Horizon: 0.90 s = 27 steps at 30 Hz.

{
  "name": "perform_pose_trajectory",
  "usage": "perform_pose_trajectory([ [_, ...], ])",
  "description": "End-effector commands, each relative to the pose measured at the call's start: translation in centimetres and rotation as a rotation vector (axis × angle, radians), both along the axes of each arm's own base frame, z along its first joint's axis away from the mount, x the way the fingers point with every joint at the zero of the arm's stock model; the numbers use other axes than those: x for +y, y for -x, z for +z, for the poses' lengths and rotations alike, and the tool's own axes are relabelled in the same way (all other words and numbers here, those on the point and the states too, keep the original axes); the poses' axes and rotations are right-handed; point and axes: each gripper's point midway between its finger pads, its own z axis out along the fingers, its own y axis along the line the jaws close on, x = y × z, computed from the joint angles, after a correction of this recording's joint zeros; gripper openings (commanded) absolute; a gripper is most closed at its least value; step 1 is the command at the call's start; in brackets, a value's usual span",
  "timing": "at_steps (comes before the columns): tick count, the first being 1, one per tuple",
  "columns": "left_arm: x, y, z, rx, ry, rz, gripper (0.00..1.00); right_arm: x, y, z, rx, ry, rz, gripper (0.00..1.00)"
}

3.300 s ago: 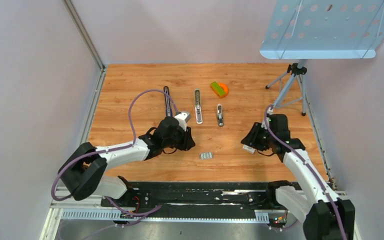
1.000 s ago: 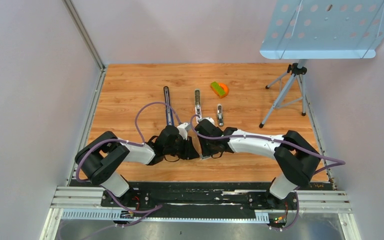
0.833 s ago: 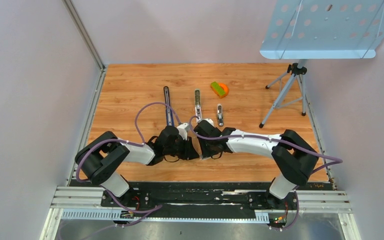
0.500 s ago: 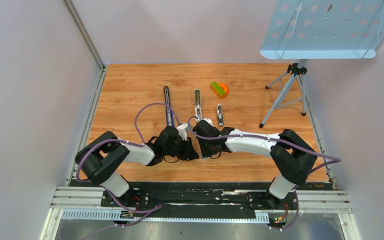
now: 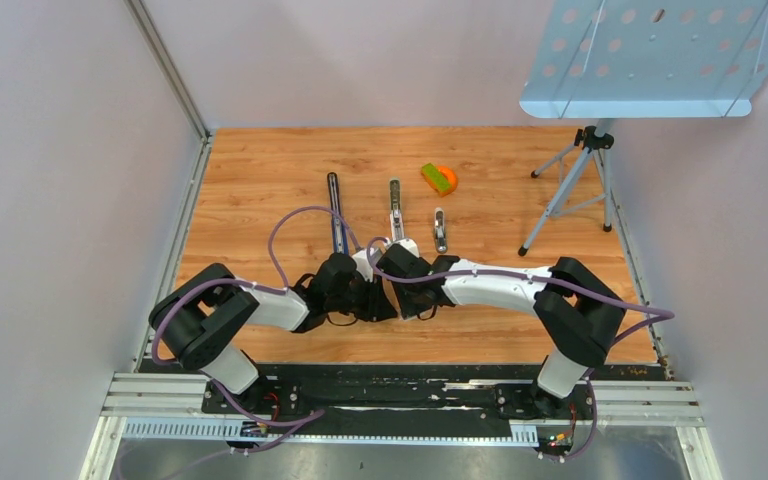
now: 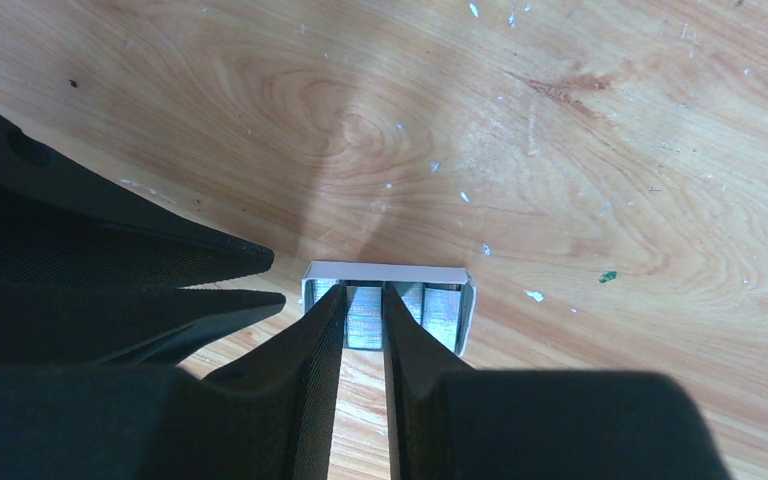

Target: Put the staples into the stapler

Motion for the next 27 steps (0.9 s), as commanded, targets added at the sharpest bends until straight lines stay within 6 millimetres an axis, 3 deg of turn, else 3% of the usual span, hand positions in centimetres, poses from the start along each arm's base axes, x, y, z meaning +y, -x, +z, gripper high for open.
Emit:
perform_pose_trajectory([
  [1,0.2,-0.2,0.7,-0.026,0.020,0.012,0.21,-1.0,0.5,-0.5,0.002,0.081,0.014,0.22],
  [17,0.6,-0.7,1.7,-0.057,0.010,0.046,0.26,-1.0,-0.1,2.4,-0.072,0.026,-0.002,0.18],
  [27,2.1,-1.9,3.2,-0.116,-0.041,0.119,0.32,-3.8,-3.3,3.6,-0.110,-0.012,-0.048,0.18],
])
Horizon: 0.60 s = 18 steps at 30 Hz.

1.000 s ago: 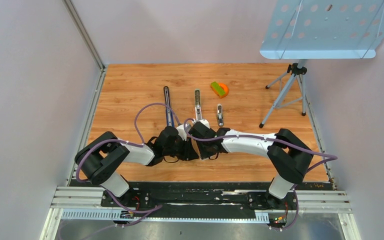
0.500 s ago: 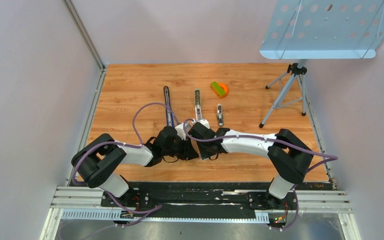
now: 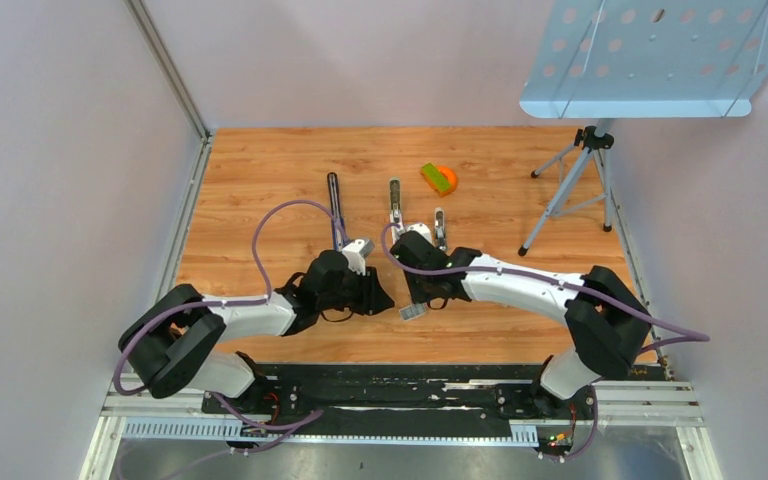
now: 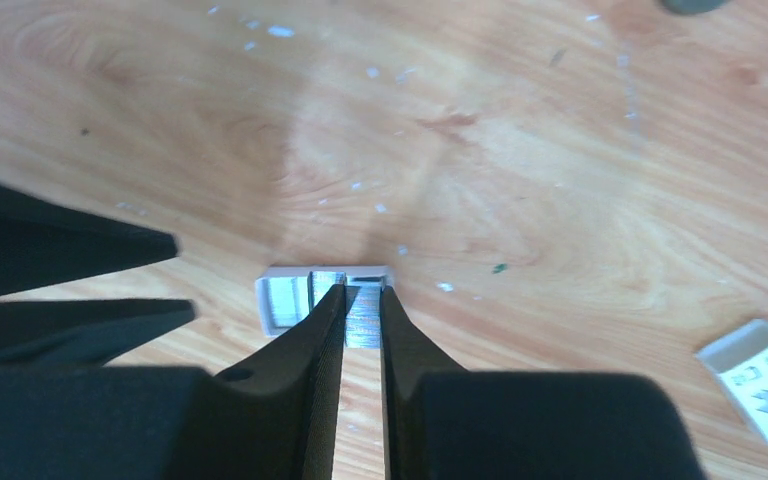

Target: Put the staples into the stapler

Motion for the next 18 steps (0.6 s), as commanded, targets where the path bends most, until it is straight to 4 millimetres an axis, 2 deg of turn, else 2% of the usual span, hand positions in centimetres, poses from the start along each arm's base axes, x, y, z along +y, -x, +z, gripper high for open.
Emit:
perform_pose_trajectory([
  [1,1.2,-0.9,0.3,-0.041,-0.054,0.049,0.33,-2.4,-1.8,0.2,-0.010,-0.018,-0.036,0.18],
  [7,1.2,-1.3,0.8,-0.046,-0.067,0.061,0.34,-5.0,-3.9,-2.3,-0.001,0.000,-0.092,0.18],
  [11,1.2,-1.5,0.9,-0.047,-0.077,0.063,0.34,-5.4,-4.0,-3.5,0.036,0.015,-0.096,0.22],
  [15,1.6,-2.0,0.8,-0.048,-0.126,0.077,0.34,-5.6,-4.0,-2.7,0.024,-0.003,-0.117,0.34],
  [18,1.3,-2.9,1.3,-0.058,-0.145,0.086,0.34,-6.3,-4.2,-1.8,0.000,-0.005,-0.134,0.36],
])
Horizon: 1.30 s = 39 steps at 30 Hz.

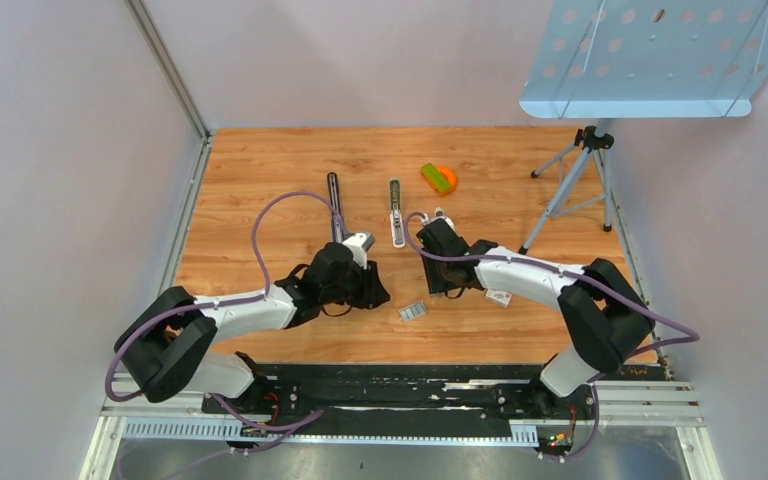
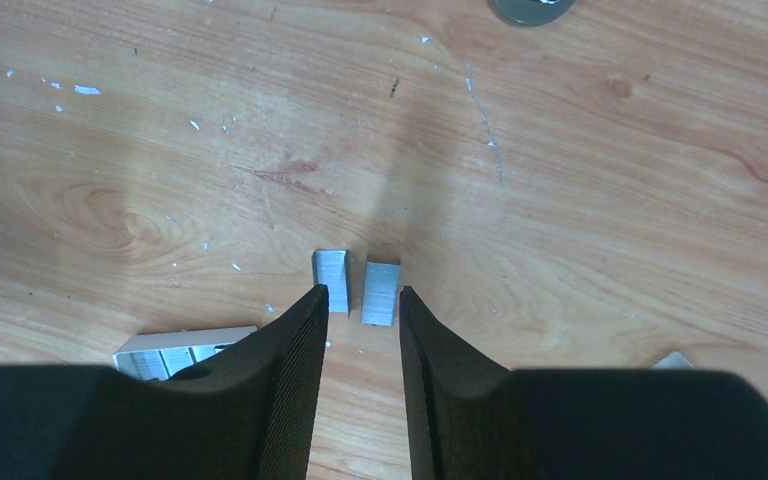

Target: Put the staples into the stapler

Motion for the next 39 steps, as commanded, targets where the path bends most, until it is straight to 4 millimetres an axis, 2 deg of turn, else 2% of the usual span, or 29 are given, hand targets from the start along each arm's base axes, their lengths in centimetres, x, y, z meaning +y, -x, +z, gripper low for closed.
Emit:
perform_pose_trajectory([
  [1,-0.3,-1.9,1.2,-0.038,-0.036,0.027,0.34,-1.5,-0.1,1.2,-0.025,-0.008,-0.033,0.36],
  [8,-3.4,-3.9,2.1,-0.014,-0.070,0.049,0.30,-5.1,-0.4,2.2,-0.047,-0.045,-0.120,0.35],
  [11,-4.8,-4.3,1.5,0.026,-0.126,0.055,0.26,-6.4,-0.1,2.3,-0.045,-0.062,-0.152,0.36],
  [15,-6.4,-3.8,0.6,0.070,-0.194,0.049,0.24,-7.5,0.3,2.6,-0.064,-0.084,-0.184,0.38],
  [19,-8.1,-3.4,-0.2,0.095,-0.209,0.028,0.25,-6.6,0.5,2.7,-0.068,-0.156,-0.158,0.36],
  [26,-8.6,-4.2,-1.1,0.086,-0.182,0.064,0.27,-3.9,0.4,2.5,-0.024,-0.266,-0.132,0.37],
  [29,-9.5,-4.0,-1.5,0.125,-0.167,0.041,0.26,-3.9,0.2,2.6,-0.025,-0.259,-0.134,0.37],
  [39,-9.7,-4.2,-2.5,0.155,-0.205,0.044,0.26,-4.9,0.6,2.7,-0.055,-0.246,-0.160,0.36],
])
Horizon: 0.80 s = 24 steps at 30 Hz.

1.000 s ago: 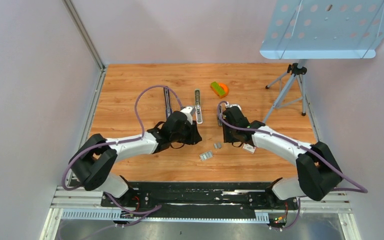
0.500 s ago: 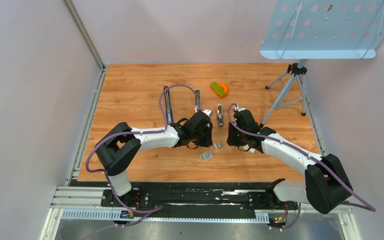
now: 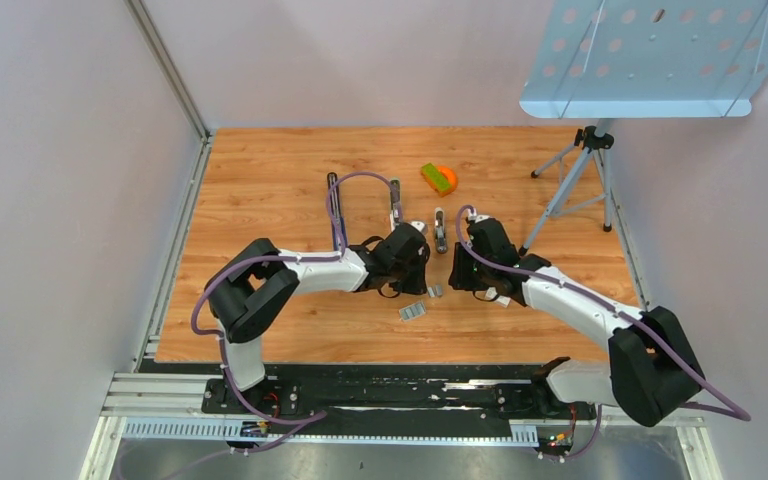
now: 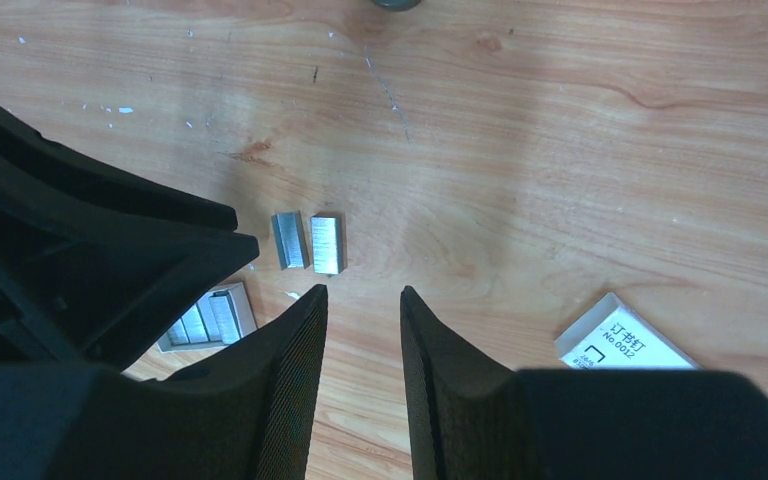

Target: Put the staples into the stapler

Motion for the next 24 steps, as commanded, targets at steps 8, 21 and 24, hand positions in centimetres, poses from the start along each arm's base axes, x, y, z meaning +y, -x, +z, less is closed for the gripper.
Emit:
perform_pose_trajectory([
  [8,-0.8,-0.8,0.1,0.006,0.007,0.027,0.26,-1.4,0.8,0.0,-0.019,0.021,-0.031,0.36],
  [21,-0.6,-0.6,-1.5,0.038,-0.034,0.026,0.26,-2.8,1.6,-0.3,-0.041,0.048,-0.057,0.36],
  [24,-0.4,-0.6,-1.8,0.043,-0.056,0.023,0.25,-2.8,1.6,-0.1,-0.045,0.044,-0.058,0.36],
])
